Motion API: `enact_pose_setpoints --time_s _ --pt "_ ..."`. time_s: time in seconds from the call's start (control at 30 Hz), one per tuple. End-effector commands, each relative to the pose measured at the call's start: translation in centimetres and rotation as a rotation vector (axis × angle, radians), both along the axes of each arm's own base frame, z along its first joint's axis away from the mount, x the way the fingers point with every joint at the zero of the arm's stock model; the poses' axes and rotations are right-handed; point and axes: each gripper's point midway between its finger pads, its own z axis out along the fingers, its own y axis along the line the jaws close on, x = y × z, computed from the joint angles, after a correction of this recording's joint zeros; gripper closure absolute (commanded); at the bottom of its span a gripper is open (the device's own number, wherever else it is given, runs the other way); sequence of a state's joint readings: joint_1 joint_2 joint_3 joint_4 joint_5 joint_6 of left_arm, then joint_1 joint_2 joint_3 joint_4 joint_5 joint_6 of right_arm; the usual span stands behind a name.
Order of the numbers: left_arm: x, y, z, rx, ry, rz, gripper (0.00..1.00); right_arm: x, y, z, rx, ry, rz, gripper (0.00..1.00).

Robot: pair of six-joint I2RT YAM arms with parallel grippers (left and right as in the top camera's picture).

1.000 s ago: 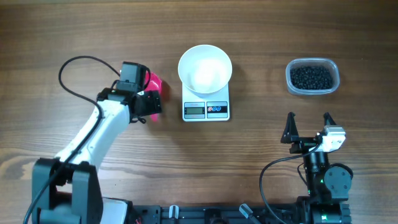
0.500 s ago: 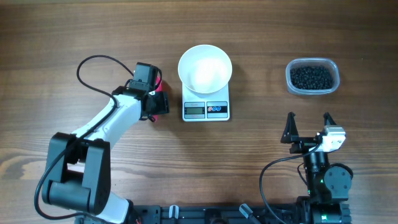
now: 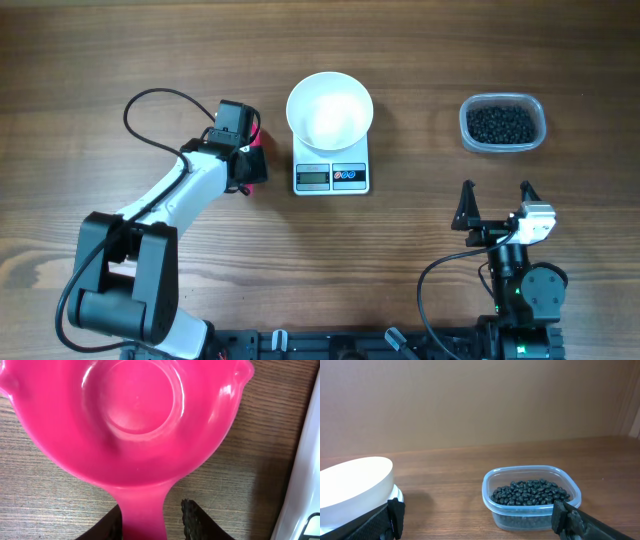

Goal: Scoop item into bowl and weigh 150g on scale
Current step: 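Lift the pink scoop with the left gripper toward the scale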

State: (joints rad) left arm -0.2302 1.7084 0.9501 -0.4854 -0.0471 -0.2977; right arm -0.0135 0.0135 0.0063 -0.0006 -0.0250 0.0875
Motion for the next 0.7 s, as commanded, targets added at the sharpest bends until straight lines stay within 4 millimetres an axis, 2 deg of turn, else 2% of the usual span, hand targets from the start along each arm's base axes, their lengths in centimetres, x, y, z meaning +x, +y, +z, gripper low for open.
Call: enact_pose_setpoints --time_s 0.0,0.2,0.3,0.47,0.67 --pt "0.2 0.1 0.1 0.003 -0.006 0.007 0.62 0.0 0.3 0.2 -0.007 -0.008 0.016 0.00" --pt "0.7 0.2 1.8 0.009 -0.060 0.013 0.63 0.0 0.3 0.1 -0.007 -0.008 0.016 0.00" --pt "0.7 0.3 1.8 0.009 -0.057 0.013 0.69 0.0 0.3 0.2 -0.007 -0.008 0.016 0.00" --pt "0.7 0.3 1.8 0.009 -0.057 0.013 0.70 0.0 0.3 0.1 -0.007 -0.008 0.016 0.00" --pt "0.7 0.3 1.8 0.009 -0.057 0.013 0.77 0.0 0.3 0.1 -0.007 -0.008 0.016 0.00"
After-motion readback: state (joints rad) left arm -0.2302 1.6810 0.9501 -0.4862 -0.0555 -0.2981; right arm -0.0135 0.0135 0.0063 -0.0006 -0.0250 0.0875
